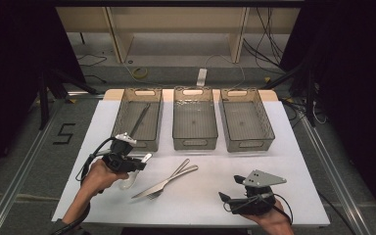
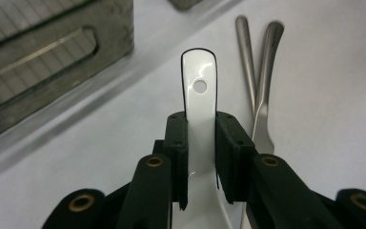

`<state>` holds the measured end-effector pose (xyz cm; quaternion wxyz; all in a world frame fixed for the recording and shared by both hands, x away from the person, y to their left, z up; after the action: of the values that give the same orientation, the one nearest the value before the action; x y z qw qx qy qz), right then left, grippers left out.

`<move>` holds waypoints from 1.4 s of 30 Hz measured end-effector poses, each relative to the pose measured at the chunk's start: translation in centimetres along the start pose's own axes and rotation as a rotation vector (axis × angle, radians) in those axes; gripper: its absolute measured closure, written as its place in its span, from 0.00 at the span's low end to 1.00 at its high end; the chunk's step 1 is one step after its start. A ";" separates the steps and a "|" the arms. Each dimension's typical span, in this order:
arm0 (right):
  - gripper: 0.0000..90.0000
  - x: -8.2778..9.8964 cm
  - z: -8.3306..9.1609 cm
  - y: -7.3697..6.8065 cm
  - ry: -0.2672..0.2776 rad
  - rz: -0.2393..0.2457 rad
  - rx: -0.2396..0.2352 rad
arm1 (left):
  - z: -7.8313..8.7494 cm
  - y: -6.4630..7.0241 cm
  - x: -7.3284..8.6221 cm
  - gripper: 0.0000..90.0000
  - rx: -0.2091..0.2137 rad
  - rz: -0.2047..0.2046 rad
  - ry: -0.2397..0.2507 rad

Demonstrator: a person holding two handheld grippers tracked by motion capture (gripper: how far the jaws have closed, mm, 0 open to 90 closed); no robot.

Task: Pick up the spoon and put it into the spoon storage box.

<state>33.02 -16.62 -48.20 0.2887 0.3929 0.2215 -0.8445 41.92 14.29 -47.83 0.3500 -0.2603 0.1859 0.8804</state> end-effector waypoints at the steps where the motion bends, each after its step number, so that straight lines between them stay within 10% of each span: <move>1: 0.28 0.0 0.0 0.0 -0.001 -0.001 -0.001 | 0.1 0.0 -0.4 0.84 0.000 0.002 0.014; 27: 0.28 0.0 0.0 0.2 -0.001 -0.006 -0.002 | -1.5 -0.9 -11.8 0.84 -0.035 0.005 0.181; 42: 0.28 0.0 0.0 0.3 0.002 -0.006 0.000 | -2.9 -1.1 -15.0 0.84 -0.049 0.020 0.211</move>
<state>33.18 -16.84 -48.23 0.2860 0.3932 0.2232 -0.8448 52.92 5.74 -41.48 0.3132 -0.3584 0.2025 0.8558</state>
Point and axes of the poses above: each handheld gripper's, and its own axes: z roughly backward along the jaws, x roughly out of its underside, y roughly to its right, the point moved 8 cm from there along -z, roughly forward along the jaws, and after that the axes turned 6 degrees about -z, right-handed, at the moved point
